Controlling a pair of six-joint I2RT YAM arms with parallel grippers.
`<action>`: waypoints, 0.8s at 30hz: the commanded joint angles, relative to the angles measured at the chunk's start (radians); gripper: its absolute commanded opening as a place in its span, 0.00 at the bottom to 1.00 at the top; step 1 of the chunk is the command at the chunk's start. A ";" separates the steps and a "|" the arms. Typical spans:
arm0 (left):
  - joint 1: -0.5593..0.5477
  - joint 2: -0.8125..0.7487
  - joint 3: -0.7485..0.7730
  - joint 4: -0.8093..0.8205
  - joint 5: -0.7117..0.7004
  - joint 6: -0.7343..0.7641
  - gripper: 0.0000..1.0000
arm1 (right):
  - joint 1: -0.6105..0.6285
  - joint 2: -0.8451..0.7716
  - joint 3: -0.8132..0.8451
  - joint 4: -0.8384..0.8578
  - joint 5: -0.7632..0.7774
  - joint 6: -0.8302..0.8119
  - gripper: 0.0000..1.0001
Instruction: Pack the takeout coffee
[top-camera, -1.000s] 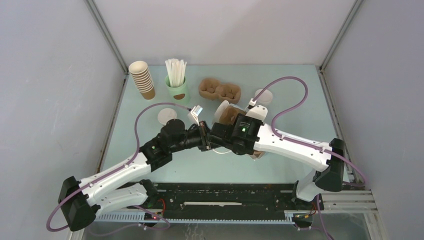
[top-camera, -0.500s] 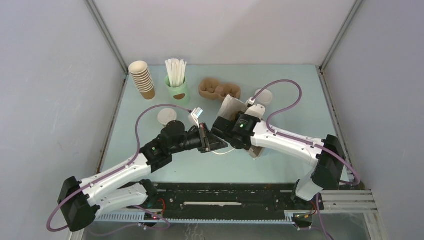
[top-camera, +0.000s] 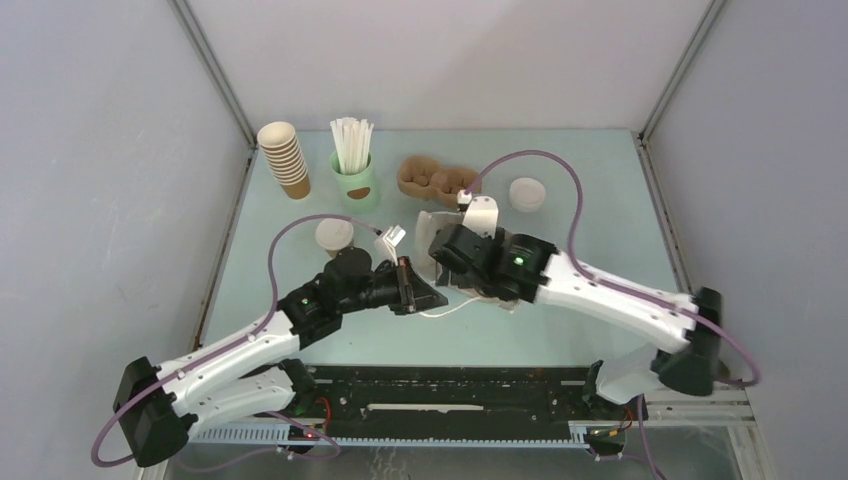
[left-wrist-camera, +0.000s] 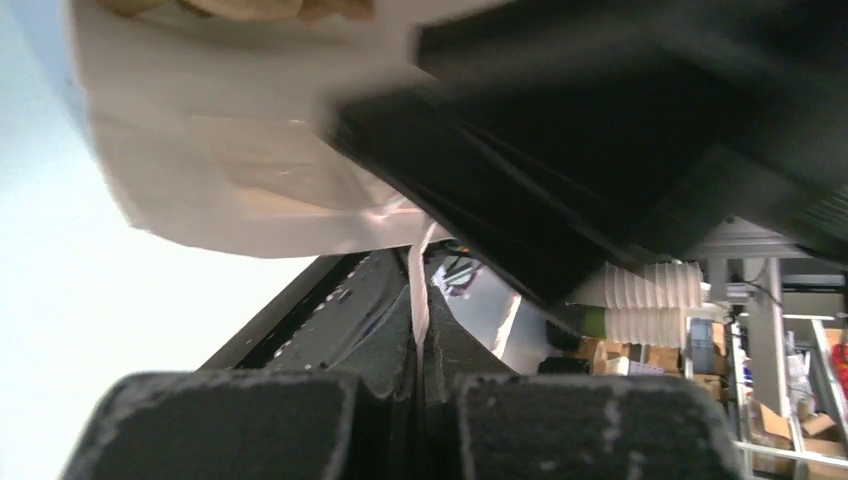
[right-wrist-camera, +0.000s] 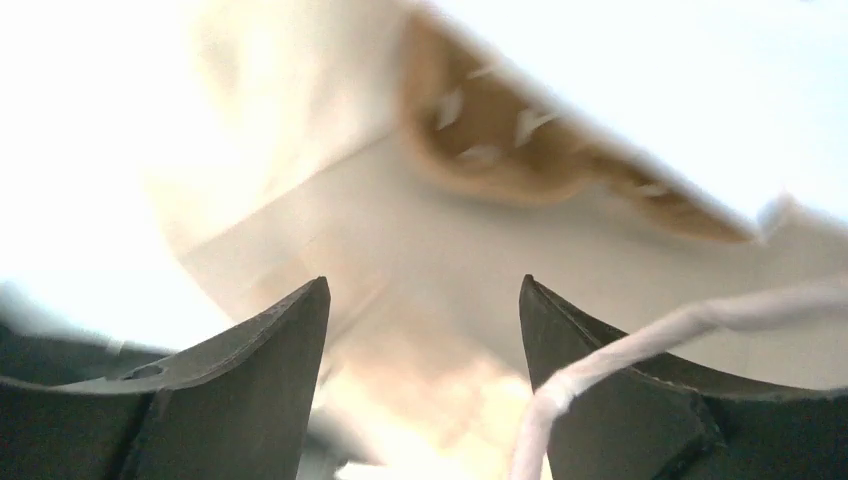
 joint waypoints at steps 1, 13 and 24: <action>-0.001 -0.015 -0.043 -0.085 -0.035 0.064 0.00 | 0.096 -0.190 0.027 0.154 -0.257 -0.398 0.79; -0.003 -0.045 -0.044 -0.098 -0.072 0.047 0.00 | 0.236 -0.341 0.032 0.238 -0.475 -0.502 0.80; -0.002 -0.052 0.025 -0.145 -0.087 0.075 0.00 | 0.255 -0.418 0.179 -0.102 -0.199 -0.663 0.85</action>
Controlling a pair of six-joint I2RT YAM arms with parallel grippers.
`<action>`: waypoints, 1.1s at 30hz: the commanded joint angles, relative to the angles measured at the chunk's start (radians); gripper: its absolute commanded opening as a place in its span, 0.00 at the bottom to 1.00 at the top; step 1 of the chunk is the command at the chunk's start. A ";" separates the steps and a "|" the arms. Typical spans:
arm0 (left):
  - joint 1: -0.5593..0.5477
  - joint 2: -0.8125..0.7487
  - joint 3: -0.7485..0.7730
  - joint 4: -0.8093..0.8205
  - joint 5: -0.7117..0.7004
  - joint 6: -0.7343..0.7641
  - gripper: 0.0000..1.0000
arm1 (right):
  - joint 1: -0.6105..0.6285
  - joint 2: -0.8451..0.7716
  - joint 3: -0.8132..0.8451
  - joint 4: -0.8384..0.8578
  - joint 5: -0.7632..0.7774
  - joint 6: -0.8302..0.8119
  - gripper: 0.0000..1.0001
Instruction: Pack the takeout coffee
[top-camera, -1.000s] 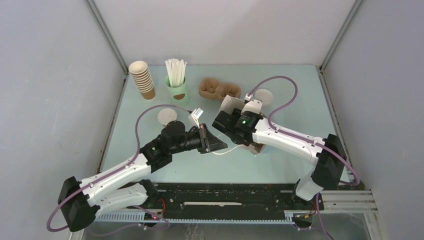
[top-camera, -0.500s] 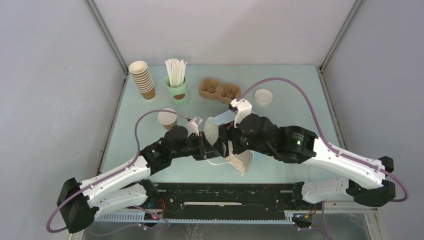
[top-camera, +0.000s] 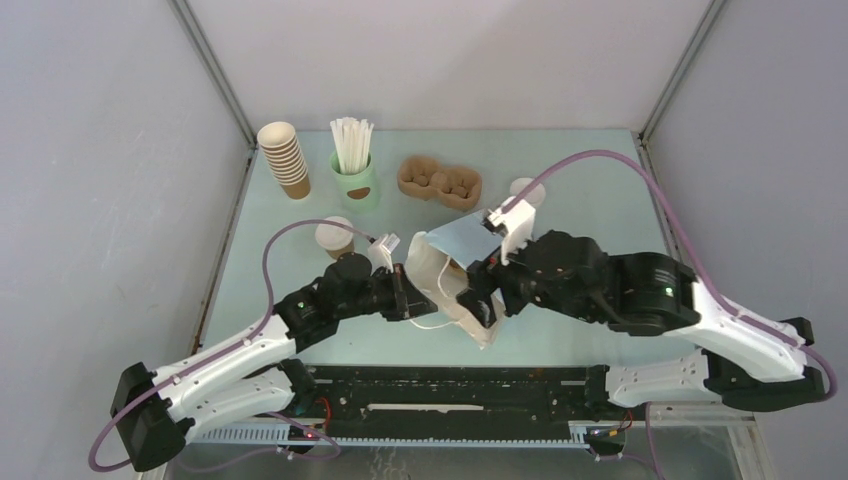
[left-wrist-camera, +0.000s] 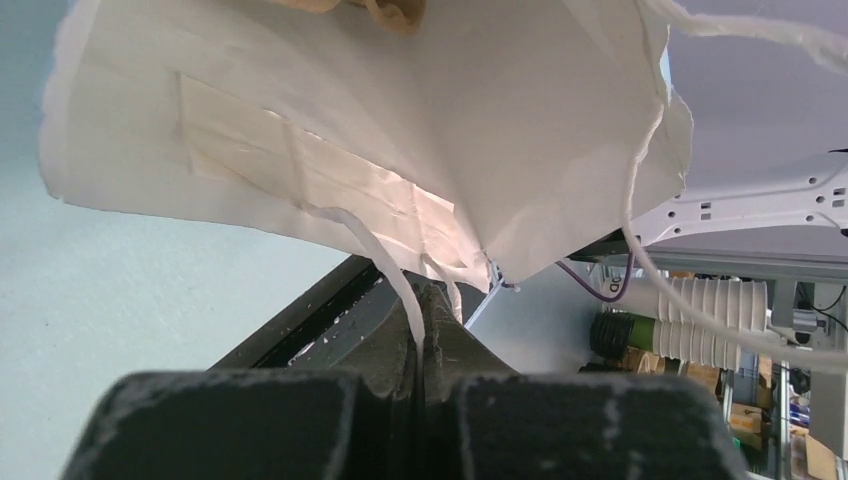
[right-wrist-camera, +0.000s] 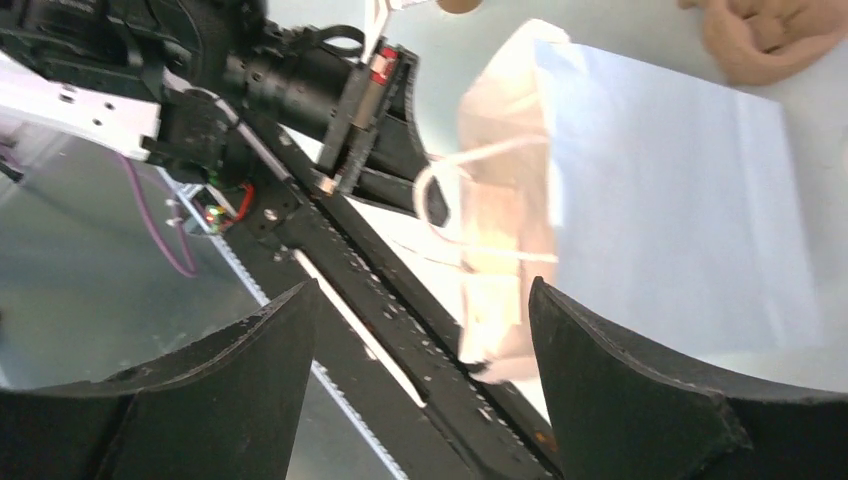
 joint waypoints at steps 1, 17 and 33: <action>-0.003 -0.008 0.066 -0.003 -0.009 0.034 0.00 | -0.004 -0.063 -0.004 -0.115 0.139 -0.096 0.87; -0.003 -0.027 0.120 -0.036 -0.013 0.046 0.00 | -0.090 0.121 -0.176 -0.046 0.210 -0.360 0.81; 0.001 -0.060 0.292 -0.153 -0.026 0.159 0.00 | -0.239 0.175 -0.181 0.136 0.348 -0.360 0.16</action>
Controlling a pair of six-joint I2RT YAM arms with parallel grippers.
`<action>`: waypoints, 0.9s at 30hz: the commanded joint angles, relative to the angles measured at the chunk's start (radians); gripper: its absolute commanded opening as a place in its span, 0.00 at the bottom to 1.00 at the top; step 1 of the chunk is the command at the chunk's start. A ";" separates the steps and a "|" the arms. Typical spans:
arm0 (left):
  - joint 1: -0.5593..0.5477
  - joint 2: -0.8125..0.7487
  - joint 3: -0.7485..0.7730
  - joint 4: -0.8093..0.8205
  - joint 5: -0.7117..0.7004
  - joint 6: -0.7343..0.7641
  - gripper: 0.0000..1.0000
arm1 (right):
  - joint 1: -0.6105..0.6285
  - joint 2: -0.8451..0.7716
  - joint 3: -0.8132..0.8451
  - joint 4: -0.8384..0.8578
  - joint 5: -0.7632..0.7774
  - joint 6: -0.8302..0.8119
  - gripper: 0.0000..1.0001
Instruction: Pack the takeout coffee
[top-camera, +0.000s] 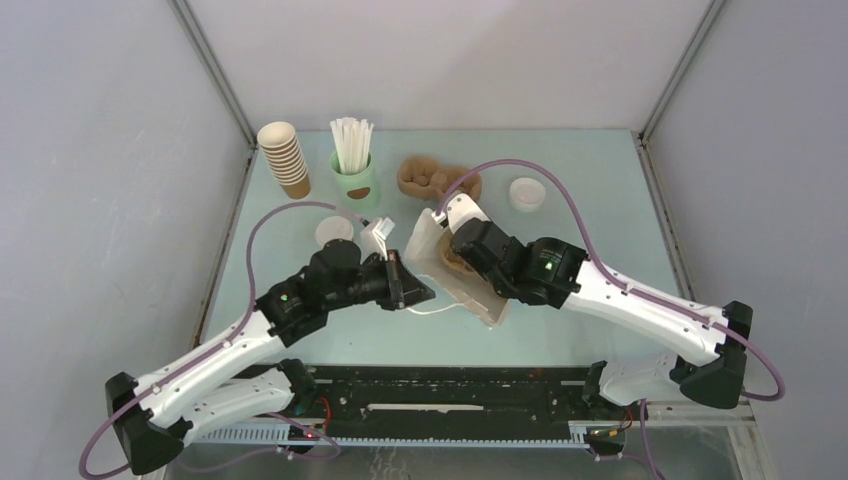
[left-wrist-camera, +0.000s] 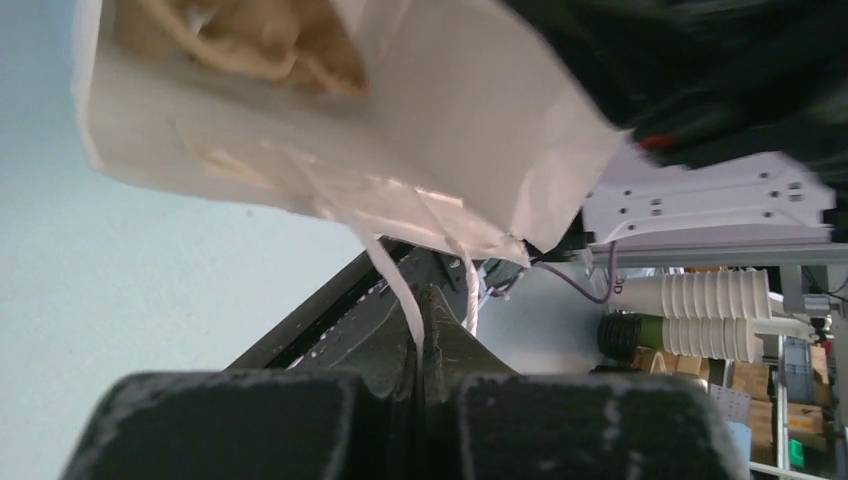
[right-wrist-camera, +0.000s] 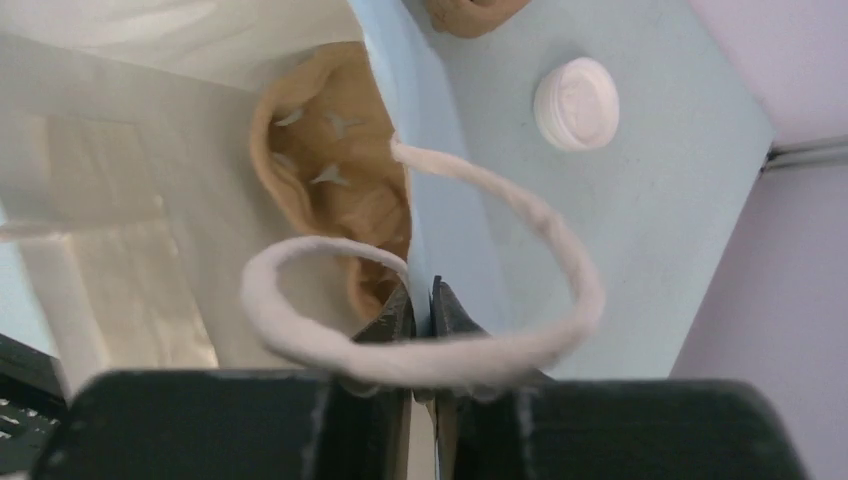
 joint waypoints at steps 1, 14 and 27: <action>0.004 -0.033 0.201 -0.059 0.000 0.079 0.00 | 0.010 0.001 0.102 -0.075 0.046 0.071 0.09; 0.202 0.047 0.274 -0.235 0.103 0.048 0.00 | -0.101 -0.044 0.047 0.051 -0.308 0.260 0.00; 0.292 0.072 0.292 -0.267 0.166 0.058 0.00 | -0.210 0.034 0.078 0.041 -0.542 0.346 0.00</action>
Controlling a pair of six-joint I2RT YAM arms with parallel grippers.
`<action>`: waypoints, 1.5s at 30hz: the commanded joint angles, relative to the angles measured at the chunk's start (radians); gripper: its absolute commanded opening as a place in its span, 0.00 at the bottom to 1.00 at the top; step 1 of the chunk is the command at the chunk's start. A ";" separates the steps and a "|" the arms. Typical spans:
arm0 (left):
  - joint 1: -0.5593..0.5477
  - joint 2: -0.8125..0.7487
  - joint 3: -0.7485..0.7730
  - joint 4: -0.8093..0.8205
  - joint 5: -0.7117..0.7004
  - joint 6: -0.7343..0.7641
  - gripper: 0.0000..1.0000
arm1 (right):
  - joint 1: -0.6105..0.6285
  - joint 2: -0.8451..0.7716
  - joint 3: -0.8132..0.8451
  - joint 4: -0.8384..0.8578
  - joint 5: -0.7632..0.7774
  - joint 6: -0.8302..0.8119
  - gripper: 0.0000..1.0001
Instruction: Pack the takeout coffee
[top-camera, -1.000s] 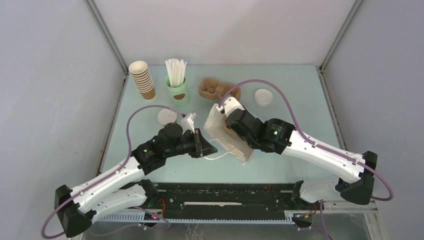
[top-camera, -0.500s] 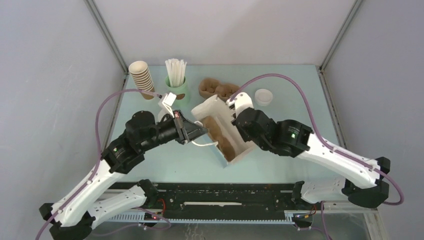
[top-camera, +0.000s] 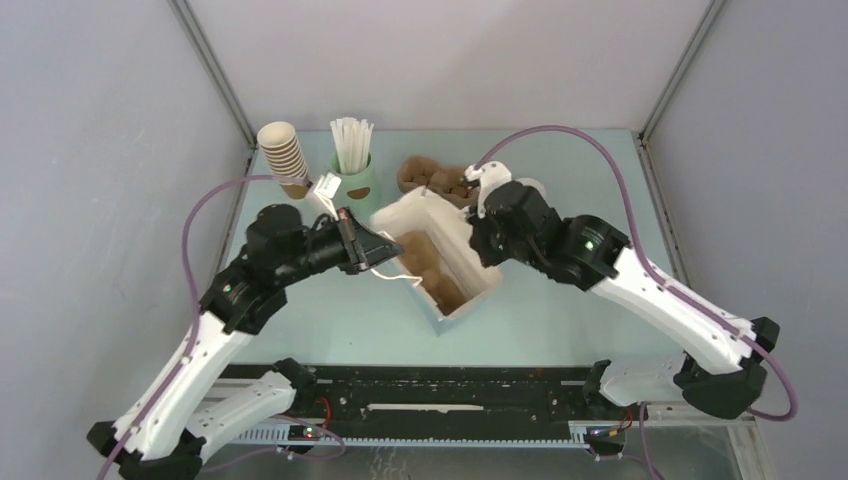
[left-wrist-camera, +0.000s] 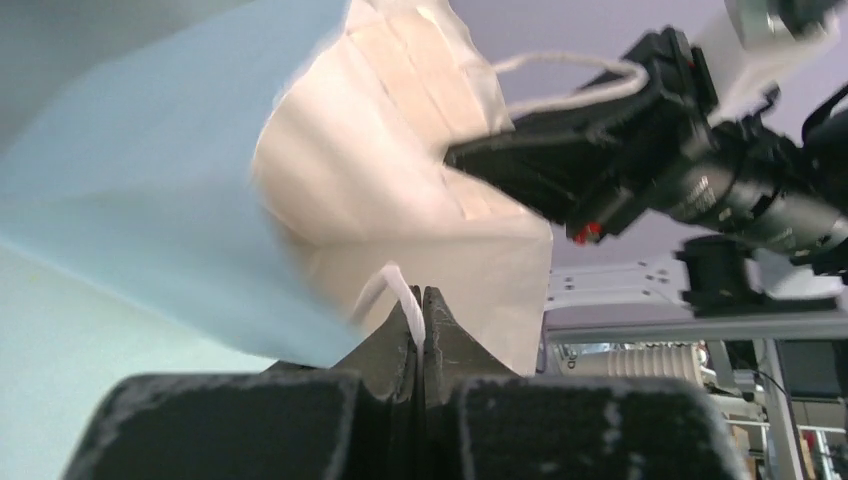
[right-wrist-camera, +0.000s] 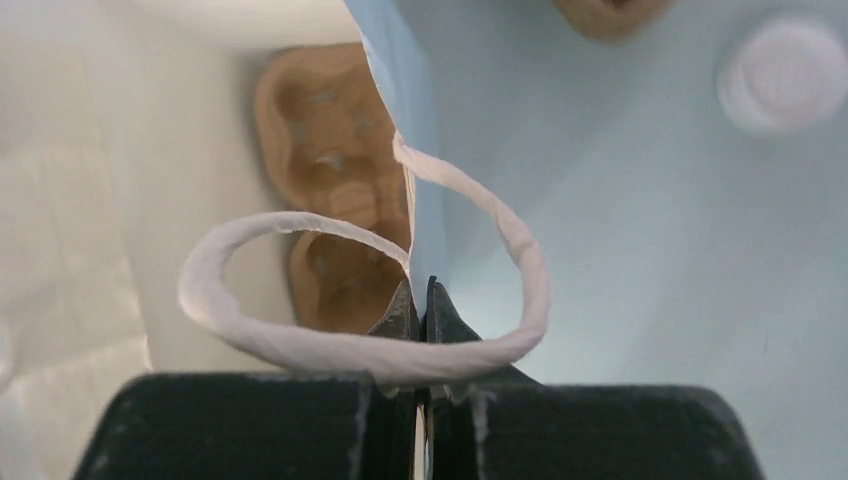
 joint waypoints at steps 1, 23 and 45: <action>0.033 0.090 -0.030 -0.044 0.072 0.032 0.00 | -0.133 0.059 -0.092 0.050 -0.209 0.079 0.00; 0.032 0.089 -0.009 -0.171 0.002 0.161 0.00 | -0.064 0.025 -0.064 0.076 -0.042 0.050 0.00; -0.112 -0.039 -0.261 0.138 -0.063 0.070 0.00 | 0.222 -0.091 -0.228 0.353 0.437 -0.228 0.00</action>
